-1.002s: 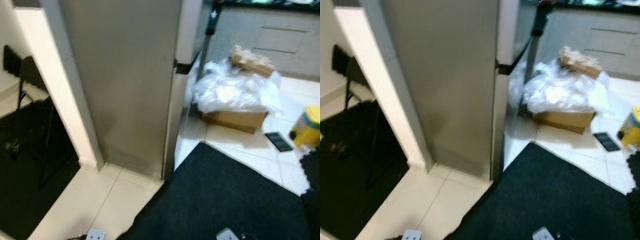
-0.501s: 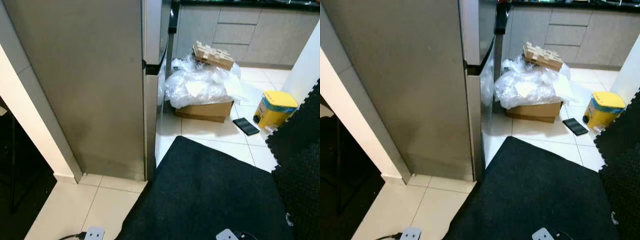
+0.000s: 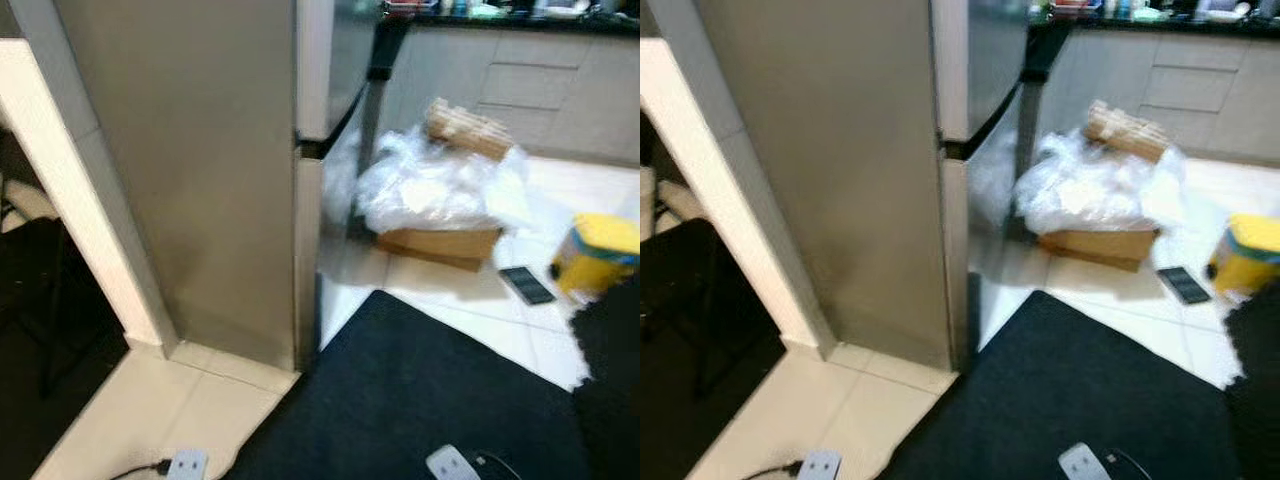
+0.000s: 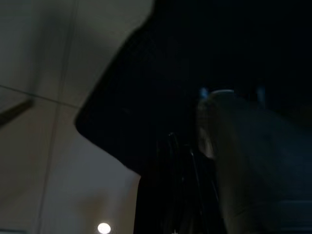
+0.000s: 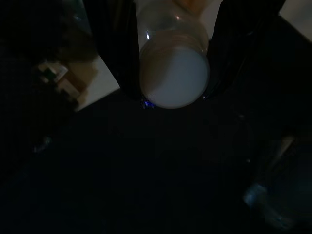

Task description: Restocking fridge

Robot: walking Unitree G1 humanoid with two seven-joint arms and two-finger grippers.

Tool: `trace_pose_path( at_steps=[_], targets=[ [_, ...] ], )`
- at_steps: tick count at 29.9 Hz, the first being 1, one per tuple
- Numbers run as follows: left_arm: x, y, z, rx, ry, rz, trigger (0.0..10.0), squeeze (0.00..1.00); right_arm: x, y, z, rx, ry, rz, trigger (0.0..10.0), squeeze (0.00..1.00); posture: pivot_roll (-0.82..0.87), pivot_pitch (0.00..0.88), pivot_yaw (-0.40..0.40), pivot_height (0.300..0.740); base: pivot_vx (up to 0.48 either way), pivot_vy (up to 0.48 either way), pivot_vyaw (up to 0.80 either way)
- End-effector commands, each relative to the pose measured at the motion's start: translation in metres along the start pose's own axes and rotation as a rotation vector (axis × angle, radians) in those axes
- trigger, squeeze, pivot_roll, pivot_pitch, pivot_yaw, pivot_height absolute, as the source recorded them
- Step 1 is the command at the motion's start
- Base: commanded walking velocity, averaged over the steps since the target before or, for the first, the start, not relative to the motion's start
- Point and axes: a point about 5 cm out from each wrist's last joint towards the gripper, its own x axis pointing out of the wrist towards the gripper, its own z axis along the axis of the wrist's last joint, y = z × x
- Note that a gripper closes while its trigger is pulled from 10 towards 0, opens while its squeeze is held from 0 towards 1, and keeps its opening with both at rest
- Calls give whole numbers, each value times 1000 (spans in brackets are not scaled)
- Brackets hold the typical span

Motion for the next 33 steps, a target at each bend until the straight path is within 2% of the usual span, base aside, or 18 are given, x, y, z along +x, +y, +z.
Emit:
trace_pose_path(
  at_steps=[1,5,13,24,33],
  targets=[
    [-2,-1,-13,9,52,-5,10000,0,0,-3,-4,2,16,-6,10000,0,10,0,20,740,0,-480,0],
    [-1,-2,-11,6,47,-3,10000,0,0,-3,-4,-3,16,-4,10000,0,10,0,18,740,0,-433,0],
    [-1,4,-8,-39,35,36,10000,0,0,-2,-4,-12,17,0,10000,0,10,0,18,740,0,0,0],
    [-2,7,-9,-20,44,38,10000,0,0,-3,-4,-10,17,1,10000,0,11,0,20,740,0,0,0],
    [-2,5,-10,-13,44,32,10000,0,0,-3,-4,-7,16,1,10000,0,9,0,19,740,302,0,0]
  ],
)
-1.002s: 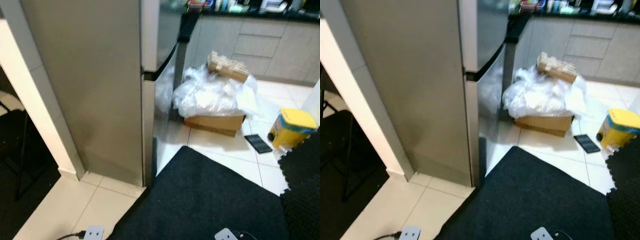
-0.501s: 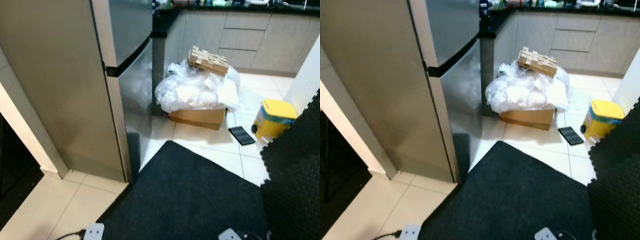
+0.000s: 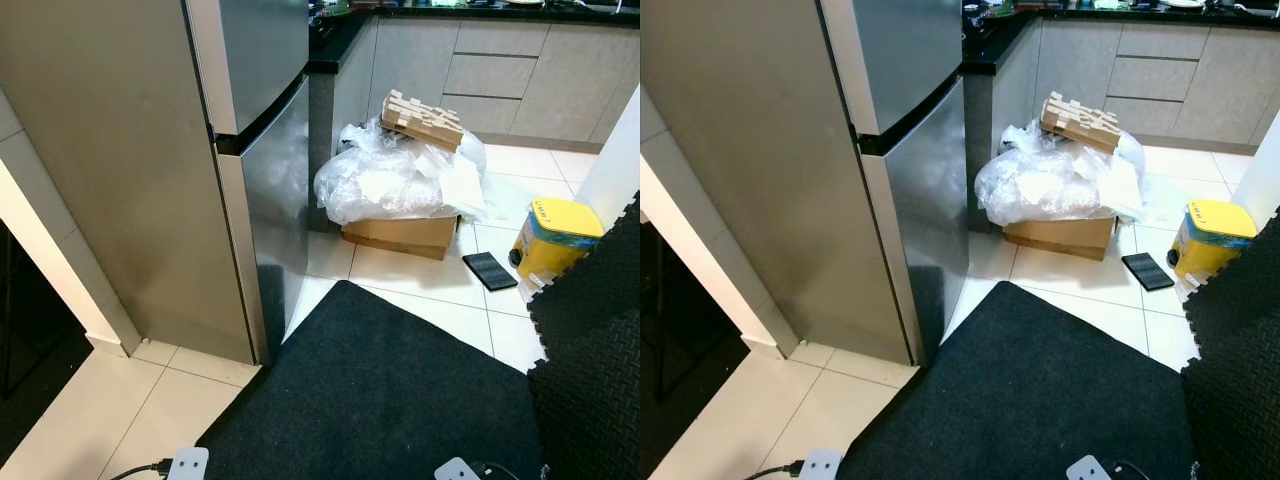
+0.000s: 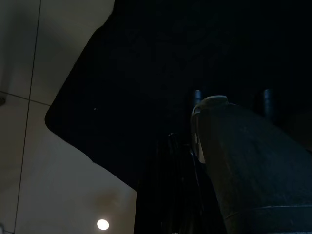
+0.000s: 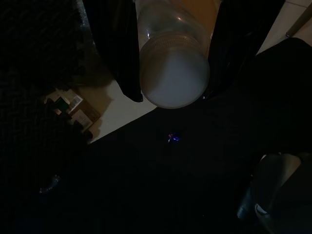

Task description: Restocking fridge

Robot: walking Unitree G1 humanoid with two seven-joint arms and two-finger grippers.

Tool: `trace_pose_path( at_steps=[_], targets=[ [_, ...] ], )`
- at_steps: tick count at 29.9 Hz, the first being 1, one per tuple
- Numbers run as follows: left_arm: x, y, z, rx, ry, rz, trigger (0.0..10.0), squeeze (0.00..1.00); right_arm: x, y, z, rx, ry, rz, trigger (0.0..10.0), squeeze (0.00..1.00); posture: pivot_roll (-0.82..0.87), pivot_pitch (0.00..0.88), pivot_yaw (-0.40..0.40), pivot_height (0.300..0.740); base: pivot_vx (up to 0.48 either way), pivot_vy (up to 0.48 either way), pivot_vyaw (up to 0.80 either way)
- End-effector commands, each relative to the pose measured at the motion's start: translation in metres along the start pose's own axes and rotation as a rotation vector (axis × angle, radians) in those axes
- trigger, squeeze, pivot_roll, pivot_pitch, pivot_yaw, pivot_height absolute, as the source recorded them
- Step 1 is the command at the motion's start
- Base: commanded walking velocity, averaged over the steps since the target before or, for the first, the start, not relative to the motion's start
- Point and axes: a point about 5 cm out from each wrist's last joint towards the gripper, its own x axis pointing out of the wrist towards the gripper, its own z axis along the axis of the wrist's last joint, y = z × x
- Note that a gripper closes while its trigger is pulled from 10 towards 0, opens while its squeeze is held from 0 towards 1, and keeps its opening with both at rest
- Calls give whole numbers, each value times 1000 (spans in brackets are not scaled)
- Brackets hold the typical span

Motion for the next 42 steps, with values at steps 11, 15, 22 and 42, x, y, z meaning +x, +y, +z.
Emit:
trace_pose_path(
  at_steps=[11,15,22,42],
  targets=[
    [-1,2,-11,13,46,1,10000,0,0,1,3,2,-11,4,10000,0,5,0,22,740,342,0,0],
    [-2,1,-11,13,45,0,10000,0,0,1,3,3,-12,5,10000,0,5,0,22,740,348,0,0],
    [-1,1,-11,14,44,-2,10000,0,0,1,4,3,-12,8,10000,0,5,0,22,740,351,0,0],
    [-2,3,-9,1,32,3,10000,0,0,1,4,-2,-23,11,10000,0,7,0,18,740,348,0,0]
  ],
)
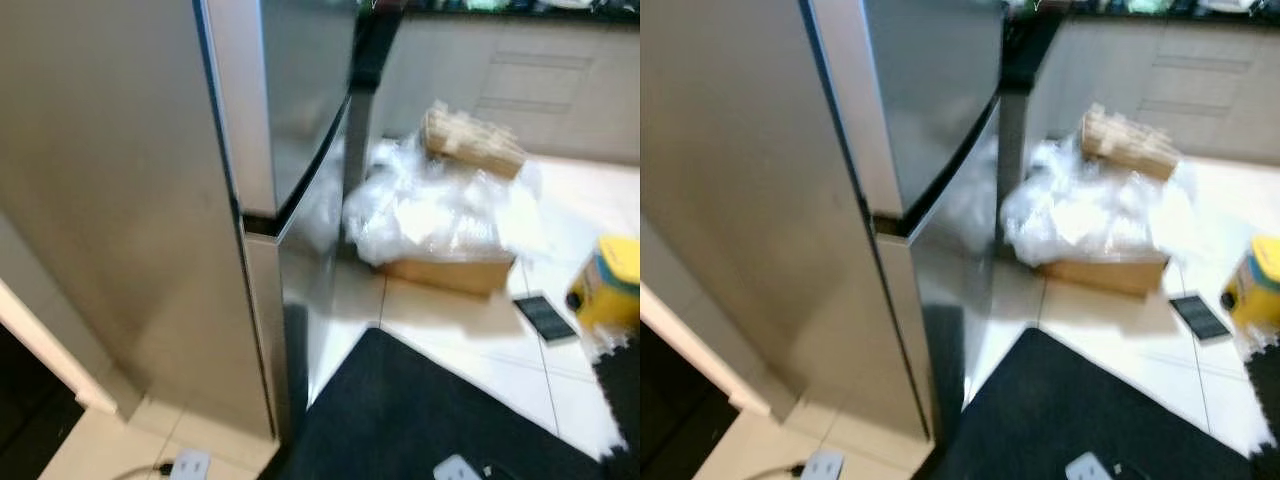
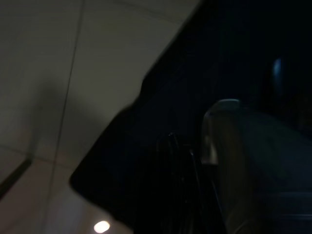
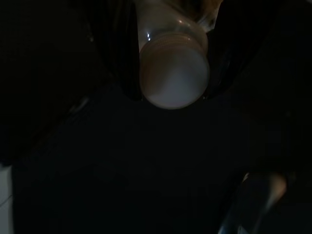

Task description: Restocking fridge

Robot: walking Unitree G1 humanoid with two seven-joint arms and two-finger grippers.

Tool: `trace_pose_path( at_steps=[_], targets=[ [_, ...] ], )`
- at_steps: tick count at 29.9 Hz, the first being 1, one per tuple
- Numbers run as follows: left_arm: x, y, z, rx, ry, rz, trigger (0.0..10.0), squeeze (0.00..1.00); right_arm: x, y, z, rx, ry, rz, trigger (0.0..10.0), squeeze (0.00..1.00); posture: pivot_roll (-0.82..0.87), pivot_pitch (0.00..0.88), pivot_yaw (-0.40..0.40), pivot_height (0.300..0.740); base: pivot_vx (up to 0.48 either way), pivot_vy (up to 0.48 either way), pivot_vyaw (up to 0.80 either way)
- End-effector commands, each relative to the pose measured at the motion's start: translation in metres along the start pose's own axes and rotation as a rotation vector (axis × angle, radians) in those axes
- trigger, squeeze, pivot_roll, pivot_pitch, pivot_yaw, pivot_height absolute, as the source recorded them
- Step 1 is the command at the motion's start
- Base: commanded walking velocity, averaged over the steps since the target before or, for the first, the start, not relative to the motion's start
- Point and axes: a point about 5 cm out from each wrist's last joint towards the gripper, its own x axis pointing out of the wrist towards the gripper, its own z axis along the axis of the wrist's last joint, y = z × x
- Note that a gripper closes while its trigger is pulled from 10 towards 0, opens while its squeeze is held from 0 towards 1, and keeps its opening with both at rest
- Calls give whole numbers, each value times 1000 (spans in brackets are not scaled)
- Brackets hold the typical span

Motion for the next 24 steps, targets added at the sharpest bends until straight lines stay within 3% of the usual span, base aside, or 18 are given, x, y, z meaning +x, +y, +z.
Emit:
trace_pose_path(
  at_steps=[1,6,24],
  targets=[
    [-2,2,-10,-14,30,10,10000,0,0,2,3,-1,-23,6,10000,0,7,0,18,740,0,0,0],
    [-1,1,-9,3,25,-4,10000,0,0,3,3,14,-33,15,10000,0,6,0,17,740,0,0,0],
    [-2,3,-9,1,30,-6,10000,0,0,5,4,42,-42,36,10000,0,9,0,24,740,0,-455,0]
  ],
)
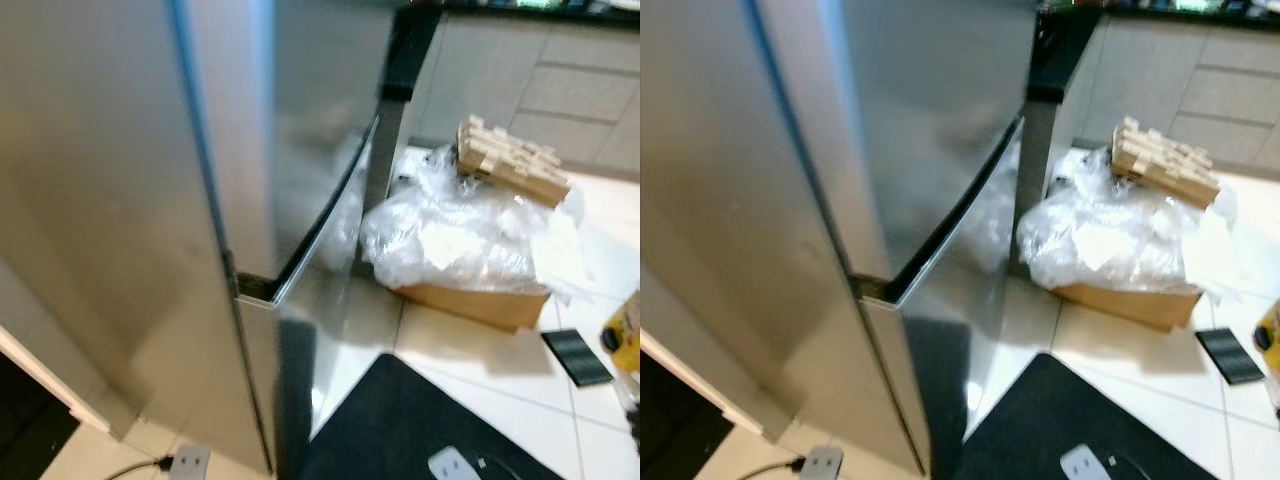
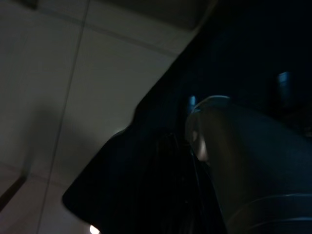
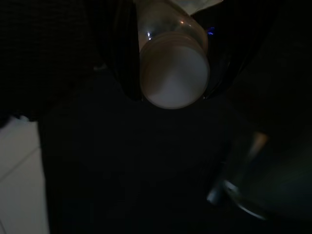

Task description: Restocking fridge

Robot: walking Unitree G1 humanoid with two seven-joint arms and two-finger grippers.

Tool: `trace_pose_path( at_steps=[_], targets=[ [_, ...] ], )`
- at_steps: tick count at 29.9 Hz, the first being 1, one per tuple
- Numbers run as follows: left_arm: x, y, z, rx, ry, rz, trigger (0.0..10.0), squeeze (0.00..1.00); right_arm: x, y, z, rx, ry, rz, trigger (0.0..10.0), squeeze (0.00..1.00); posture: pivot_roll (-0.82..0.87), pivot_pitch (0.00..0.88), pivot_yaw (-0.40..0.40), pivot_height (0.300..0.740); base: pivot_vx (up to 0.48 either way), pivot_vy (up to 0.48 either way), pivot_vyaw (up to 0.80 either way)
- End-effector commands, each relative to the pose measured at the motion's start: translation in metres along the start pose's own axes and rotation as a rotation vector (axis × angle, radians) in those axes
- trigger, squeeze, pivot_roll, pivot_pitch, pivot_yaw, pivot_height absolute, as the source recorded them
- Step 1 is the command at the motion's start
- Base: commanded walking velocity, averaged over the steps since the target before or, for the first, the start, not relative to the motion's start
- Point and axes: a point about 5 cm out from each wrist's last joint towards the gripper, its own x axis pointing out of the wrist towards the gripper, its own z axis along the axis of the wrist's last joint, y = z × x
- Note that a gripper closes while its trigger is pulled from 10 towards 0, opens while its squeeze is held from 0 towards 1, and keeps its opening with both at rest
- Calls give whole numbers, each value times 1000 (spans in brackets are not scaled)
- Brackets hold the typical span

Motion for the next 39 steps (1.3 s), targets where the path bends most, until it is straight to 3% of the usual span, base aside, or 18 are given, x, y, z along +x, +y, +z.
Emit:
trace_pose_path(
  at_steps=[1,11,32,39],
  targets=[
    [-2,3,-9,1,36,7,10000,0,1,5,1,22,-6,17,10000,0,9,0,24,740,0,-469,0],
    [-2,4,-11,-4,41,16,10000,0,0,7,2,37,-20,58,10000,0,10,0,23,740,0,-448,80],
    [-2,7,-11,-25,36,49,10000,0,0,10,3,58,-38,114,10000,0,8,0,22,740,0,0,789],
    [-2,12,-1,-90,-24,68,10000,0,0,8,3,71,-44,74,10000,0,8,0,22,740,0,0,576]
  ],
)
